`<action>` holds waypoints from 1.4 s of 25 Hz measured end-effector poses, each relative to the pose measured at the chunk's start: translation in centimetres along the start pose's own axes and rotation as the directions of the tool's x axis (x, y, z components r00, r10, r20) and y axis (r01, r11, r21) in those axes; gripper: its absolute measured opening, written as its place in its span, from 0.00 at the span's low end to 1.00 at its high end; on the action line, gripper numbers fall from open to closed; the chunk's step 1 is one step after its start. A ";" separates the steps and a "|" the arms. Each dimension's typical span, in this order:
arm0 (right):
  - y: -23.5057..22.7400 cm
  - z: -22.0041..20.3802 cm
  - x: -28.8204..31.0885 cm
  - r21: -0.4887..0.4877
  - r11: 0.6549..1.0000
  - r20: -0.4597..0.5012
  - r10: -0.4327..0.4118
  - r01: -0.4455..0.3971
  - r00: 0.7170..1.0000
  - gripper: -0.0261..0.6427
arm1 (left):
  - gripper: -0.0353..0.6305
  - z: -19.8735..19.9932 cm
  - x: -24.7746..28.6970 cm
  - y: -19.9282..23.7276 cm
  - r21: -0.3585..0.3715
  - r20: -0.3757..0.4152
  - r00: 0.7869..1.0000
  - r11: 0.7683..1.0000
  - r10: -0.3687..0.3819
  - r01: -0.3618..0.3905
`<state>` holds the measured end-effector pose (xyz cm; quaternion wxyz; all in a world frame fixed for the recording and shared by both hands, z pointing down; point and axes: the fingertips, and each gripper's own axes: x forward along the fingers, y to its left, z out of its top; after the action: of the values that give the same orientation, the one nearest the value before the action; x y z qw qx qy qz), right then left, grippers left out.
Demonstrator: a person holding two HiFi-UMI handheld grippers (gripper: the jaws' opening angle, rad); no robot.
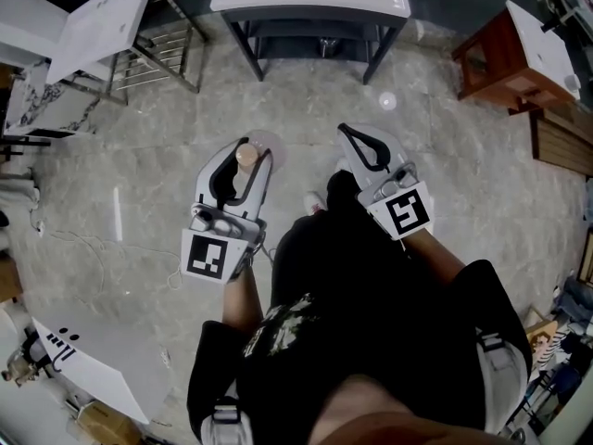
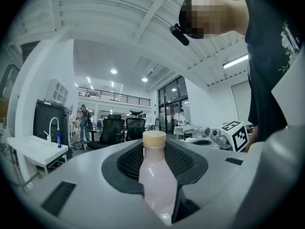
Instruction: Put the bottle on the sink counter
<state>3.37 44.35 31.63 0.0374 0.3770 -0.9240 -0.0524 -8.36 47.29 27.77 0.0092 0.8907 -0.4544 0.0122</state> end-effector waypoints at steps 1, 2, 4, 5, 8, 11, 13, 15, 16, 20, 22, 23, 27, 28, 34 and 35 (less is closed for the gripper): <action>-0.3 -0.3 0.1 0.003 1.000 -0.002 -0.001 0.001 1.000 0.03 | 0.28 -0.2 0.2 0.1 0.002 -0.003 1.000 1.000 0.002 -0.002; -0.5 -0.5 0.4 0.008 1.000 -0.001 -0.001 0.001 1.000 0.03 | 0.28 -0.4 0.5 0.2 0.005 -0.007 1.000 1.000 0.005 -0.005; -0.7 -1.1 1.2 0.016 1.000 -0.004 0.005 -0.005 1.000 0.03 | 0.28 -0.8 0.8 0.9 0.004 -0.019 1.000 1.000 0.016 -0.015; -0.8 -1.3 1.9 0.019 1.000 -0.006 0.012 -0.012 1.000 0.03 | 0.28 -1.0 1.0 1.4 0.001 -0.026 0.999 1.000 0.021 -0.021; -1.2 -1.3 4.0 0.026 0.999 0.001 0.032 -0.032 0.999 0.03 | 0.28 -0.8 1.6 3.1 0.001 -0.031 0.999 0.999 0.037 -0.037; -1.9 -1.4 6.0 0.031 0.998 0.006 0.048 -0.049 0.999 0.03 | 0.28 -0.2 2.5 4.4 0.004 -0.026 0.999 0.999 0.046 -0.046; -2.7 -1.2 7.7 0.033 0.998 0.009 0.051 -0.051 0.999 0.03 | 0.28 0.1 3.4 5.8 0.011 -0.022 0.999 0.999 0.045 -0.045; -3.7 -1.1 9.1 0.030 0.998 0.012 0.051 -0.051 0.999 0.03 | 0.28 0.2 4.5 7.0 0.014 -0.020 0.999 0.999 0.045 -0.044; -4.3 -1.2 9.8 0.029 0.998 0.010 0.052 -0.052 0.999 0.03 | 0.28 0.3 5.2 7.5 0.013 -0.021 0.999 0.999 0.045 -0.044; -7.0 -1.1 13.1 0.033 0.998 0.005 0.046 -0.047 0.999 0.03 | 0.28 1.0 8.1 10.1 0.004 -0.015 0.999 1.000 0.030 -0.030; -8.3 -0.7 15.0 0.034 0.998 0.015 0.049 -0.050 0.999 0.03 | 0.28 1.4 9.7 11.4 0.001 -0.016 1.000 1.000 0.019 -0.019; -9.0 -0.6 16.0 0.032 0.998 0.019 0.053 -0.054 0.998 0.03 | 0.28 1.6 10.6 12.0 0.004 -0.020 1.000 1.000 0.015 -0.014; -12.4 -0.7 19.4 0.032 0.999 0.021 0.039 -0.040 0.999 0.03 | 0.28 2.6 14.2 14.7 0.025 -0.012 1.000 1.000 0.003 -0.002; -13.6 -0.9 20.0 0.036 0.999 0.017 0.024 -0.024 1.000 0.03 | 0.28 2.8 15.0 15.4 0.024 -0.010 1.000 1.000 0.001 -0.001; -20.4 -1.6 23.0 0.049 0.998 0.011 -0.026 0.025 1.000 0.03 | 0.28 3.5 20.5 18.7 0.012 -0.016 1.000 1.000 -0.002 0.002; -21.3 -1.6 23.4 0.053 0.998 0.010 -0.025 0.024 1.000 0.03 | 0.28 3.7 21.4 19.1 0.013 -0.012 1.000 1.000 -0.001 0.001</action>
<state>1.59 12.73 31.27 0.0217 0.3887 -0.9206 -0.0305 -11.24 18.67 24.79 0.0063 0.8908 -0.4539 0.0202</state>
